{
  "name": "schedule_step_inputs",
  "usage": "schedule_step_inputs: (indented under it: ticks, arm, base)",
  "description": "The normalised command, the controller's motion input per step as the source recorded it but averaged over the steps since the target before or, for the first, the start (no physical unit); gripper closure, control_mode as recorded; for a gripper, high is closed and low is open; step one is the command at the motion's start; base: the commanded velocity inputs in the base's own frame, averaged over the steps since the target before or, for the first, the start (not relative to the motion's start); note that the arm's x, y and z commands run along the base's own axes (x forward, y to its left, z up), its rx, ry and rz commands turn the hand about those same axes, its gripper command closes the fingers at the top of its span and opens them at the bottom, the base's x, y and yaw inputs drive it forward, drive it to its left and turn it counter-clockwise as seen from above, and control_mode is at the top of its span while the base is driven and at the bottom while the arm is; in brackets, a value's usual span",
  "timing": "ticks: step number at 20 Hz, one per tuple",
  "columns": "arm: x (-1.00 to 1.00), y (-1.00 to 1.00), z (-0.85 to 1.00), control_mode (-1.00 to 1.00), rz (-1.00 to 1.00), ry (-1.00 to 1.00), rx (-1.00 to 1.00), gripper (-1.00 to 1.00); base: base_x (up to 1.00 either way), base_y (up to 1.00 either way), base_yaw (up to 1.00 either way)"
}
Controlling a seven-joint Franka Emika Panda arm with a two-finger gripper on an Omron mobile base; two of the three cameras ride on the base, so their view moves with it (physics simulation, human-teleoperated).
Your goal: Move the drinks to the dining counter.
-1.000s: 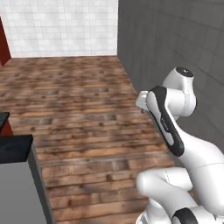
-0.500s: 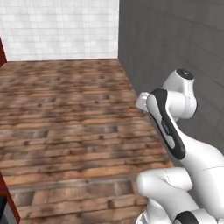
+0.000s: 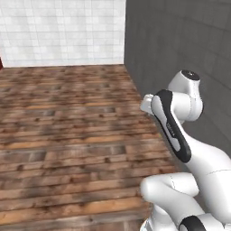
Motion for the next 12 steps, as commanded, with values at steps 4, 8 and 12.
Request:
schedule_step_inputs:
  ticks: [4,8,12]
  arm:
    - [0.0,0.0,0.0,1.0,0.0,0.0,0.0,-1.0]
    - [0.0,0.0,0.0,1.0,0.0,0.0,0.0,-1.0]
    - [0.0,0.0,0.0,1.0,0.0,0.0,0.0,-1.0]
  base:
    - [0.99,0.0,0.07]
    - [0.88,0.0,0.1]
    - [0.97,0.0,0.12]
